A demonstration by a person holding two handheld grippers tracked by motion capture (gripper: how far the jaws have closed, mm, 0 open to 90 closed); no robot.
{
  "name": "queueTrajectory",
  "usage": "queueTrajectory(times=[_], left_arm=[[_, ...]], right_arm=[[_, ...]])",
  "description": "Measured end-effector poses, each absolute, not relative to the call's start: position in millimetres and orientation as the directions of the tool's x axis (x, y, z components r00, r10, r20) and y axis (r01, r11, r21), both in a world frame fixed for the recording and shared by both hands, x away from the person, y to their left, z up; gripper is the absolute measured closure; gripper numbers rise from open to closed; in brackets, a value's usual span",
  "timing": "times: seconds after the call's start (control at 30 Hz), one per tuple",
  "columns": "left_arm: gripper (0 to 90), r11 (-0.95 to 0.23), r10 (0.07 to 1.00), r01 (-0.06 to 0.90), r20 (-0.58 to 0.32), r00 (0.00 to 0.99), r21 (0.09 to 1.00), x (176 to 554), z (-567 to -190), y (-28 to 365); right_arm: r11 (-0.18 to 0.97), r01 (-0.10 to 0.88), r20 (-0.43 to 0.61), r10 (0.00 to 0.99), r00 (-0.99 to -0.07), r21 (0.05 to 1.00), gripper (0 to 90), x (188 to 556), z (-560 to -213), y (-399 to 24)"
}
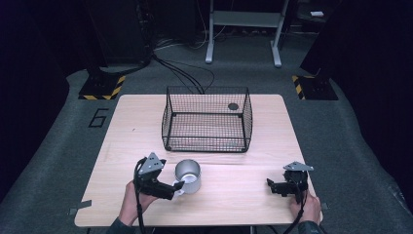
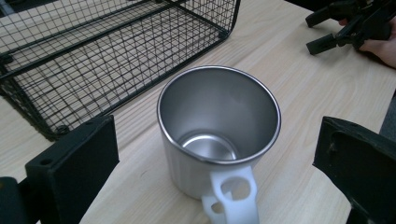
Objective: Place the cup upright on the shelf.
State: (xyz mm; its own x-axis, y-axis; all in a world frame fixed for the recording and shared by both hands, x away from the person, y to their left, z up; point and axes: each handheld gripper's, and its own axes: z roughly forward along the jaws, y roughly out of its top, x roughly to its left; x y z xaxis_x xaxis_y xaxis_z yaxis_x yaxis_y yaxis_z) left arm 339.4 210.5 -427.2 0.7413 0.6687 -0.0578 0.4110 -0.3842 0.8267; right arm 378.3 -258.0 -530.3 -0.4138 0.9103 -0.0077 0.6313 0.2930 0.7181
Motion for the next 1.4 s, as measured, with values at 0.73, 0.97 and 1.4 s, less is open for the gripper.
queueTrajectory(times=[0.73,0.97,1.4], left_arm=[[0.2,-0.464,0.655,0.447,-0.044,0.755,0.765,365,-446,177],[0.5,-0.477,0.661,0.458,-0.037,0.749,0.751,369,-452,170],[4.8,-0.493,0.686,0.460,0.005,0.727,0.738,369,-459,161]], right_arm=[[0.294,0.631,-0.008,0.910,-0.414,0.718,0.0,378,-530,-258],[0.294,0.631,-0.008,0.910,-0.414,0.718,0.0,378,-530,-258],[0.294,0.631,-0.008,0.910,-0.415,0.718,0.0,378,-530,-258]])
